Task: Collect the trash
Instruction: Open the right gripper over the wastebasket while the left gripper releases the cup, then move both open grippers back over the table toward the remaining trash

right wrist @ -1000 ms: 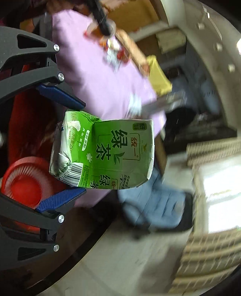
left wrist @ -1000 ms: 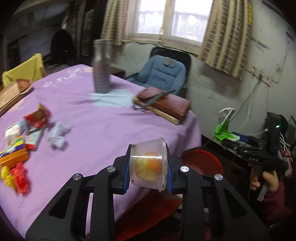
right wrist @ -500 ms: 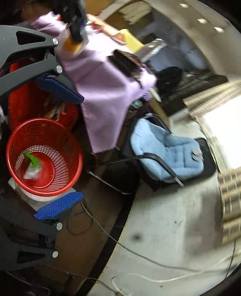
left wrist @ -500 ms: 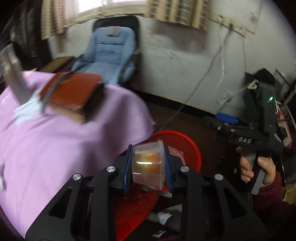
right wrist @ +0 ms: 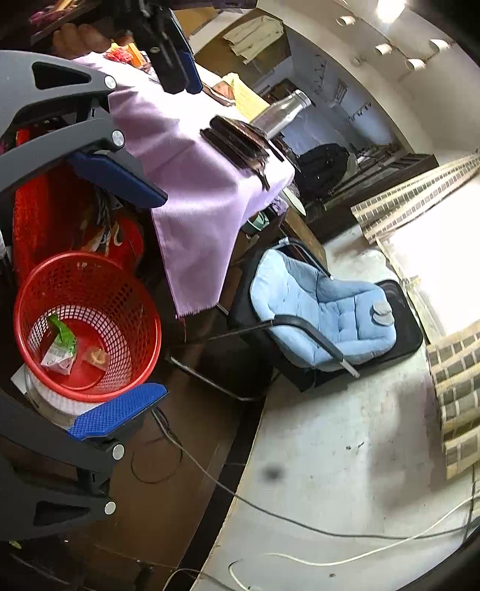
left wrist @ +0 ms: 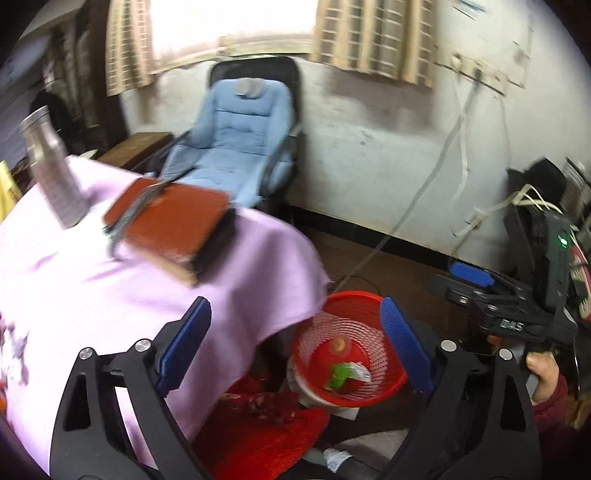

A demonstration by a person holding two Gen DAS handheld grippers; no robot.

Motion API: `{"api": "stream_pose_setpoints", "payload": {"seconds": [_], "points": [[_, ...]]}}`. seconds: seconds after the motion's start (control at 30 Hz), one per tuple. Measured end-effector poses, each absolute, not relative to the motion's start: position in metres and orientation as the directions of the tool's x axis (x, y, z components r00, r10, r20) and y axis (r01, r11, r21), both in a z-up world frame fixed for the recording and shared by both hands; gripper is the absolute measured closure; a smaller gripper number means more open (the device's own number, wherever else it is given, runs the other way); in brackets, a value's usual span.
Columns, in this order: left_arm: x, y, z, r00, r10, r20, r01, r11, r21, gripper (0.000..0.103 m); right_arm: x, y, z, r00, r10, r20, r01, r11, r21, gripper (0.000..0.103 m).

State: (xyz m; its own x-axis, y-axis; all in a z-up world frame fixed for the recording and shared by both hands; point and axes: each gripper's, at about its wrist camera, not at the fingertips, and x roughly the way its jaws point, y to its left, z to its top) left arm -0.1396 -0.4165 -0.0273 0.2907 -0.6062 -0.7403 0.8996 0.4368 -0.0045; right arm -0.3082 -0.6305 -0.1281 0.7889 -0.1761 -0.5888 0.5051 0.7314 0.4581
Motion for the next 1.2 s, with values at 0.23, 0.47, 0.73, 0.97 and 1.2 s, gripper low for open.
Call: {"api": "stream_pose_setpoints", "payload": {"seconds": [0.23,0.47,0.73,0.97,1.2], "points": [[-0.106,-0.352,-0.009,0.416,-0.574,-0.706,0.809,0.588,-0.002,0.009,-0.289,-0.598,-0.105,0.814,-0.136,-0.565,0.433,0.792,0.432,0.008],[-0.076,-0.267,0.011,0.53,-0.537,-0.657,0.69,0.723,-0.034,0.007,-0.26,-0.552,-0.075,0.841,-0.068,-0.537,0.322,0.86,0.395,0.007],[-0.04,-0.153,0.018,0.657,-0.427,-0.621,0.493,0.867,-0.073,0.007,-0.214,-0.484,-0.044,0.852,0.04,-0.522,0.17,0.922,0.349,0.006],[-0.004,-0.044,0.002,0.723,-0.247,-0.645,0.257,0.963,-0.081,0.007,-0.161,-0.416,-0.03,0.825,0.169,-0.539,0.018,0.946,0.324,0.006],[0.04,0.032,-0.026,0.672,-0.106,-0.733,0.066,0.994,-0.083,0.007,-0.111,-0.364,-0.026,0.78,0.256,-0.571,-0.087,0.948,0.306,0.006]]}}
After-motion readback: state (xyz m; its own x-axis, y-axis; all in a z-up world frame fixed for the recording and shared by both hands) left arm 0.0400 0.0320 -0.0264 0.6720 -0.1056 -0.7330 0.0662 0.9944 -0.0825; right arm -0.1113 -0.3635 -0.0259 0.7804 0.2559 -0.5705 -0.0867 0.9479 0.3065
